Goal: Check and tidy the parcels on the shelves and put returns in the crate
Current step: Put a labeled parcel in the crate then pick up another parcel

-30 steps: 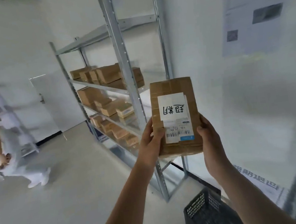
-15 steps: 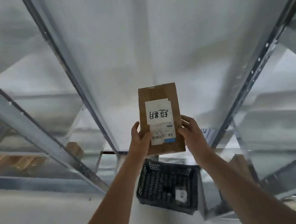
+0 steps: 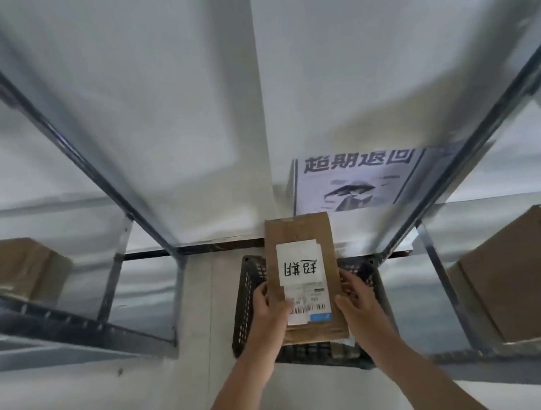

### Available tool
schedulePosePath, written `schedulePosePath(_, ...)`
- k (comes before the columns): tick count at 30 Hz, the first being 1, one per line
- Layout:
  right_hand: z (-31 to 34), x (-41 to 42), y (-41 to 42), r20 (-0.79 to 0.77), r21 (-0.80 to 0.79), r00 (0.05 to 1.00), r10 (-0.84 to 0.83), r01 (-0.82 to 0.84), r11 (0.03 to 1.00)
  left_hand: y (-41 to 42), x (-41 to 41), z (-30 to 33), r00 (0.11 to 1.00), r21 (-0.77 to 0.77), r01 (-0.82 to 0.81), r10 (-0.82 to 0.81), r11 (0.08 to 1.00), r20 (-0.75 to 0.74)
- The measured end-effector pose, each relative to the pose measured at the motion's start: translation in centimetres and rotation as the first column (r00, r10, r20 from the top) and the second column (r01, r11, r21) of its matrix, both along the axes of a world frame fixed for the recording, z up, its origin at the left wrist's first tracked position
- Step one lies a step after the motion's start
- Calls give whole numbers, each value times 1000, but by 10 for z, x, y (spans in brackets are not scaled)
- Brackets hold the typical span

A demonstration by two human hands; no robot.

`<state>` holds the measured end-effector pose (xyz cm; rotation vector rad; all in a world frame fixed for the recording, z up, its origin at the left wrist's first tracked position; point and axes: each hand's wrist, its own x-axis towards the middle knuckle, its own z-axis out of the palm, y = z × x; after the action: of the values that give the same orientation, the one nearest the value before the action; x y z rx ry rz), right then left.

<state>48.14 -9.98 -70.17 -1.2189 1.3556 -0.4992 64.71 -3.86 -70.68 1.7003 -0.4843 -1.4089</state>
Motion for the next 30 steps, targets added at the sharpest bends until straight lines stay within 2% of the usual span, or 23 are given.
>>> schedulePosePath(5,-159,1,-6,-74,-37,996,57,-60,997,-17,10,-155,996,95,72,-77,993,50)
schedulePosePath(8,-258,-7,-7,-139,-64,981,138,-148,987,-23,13,-219,983,170,141,-158,975,91)
schedulePosePath(11,-329,-12,-9,-217,18,963,159,-159,987,-28,15,-262,951,237,228,-268,944,153)
schedulePosePath(16,-327,-1,-9,-234,157,956,177,-143,977,-37,12,-302,888,324,335,-412,885,206)
schedulePosePath(22,-345,-3,-19,-214,230,947,241,-191,954,-38,5,-340,852,314,390,-469,865,233)
schedulePosePath(26,-299,-10,-20,-247,167,943,223,-185,968,-41,-1,-294,898,251,298,-359,921,253)
schedulePosePath(28,-249,-13,-21,-285,85,932,226,-210,974,-49,1,-250,917,208,208,-265,956,299)
schedulePosePath(30,-189,-14,-29,-349,-37,910,222,-250,968,-59,5,-191,882,188,194,-255,963,396)
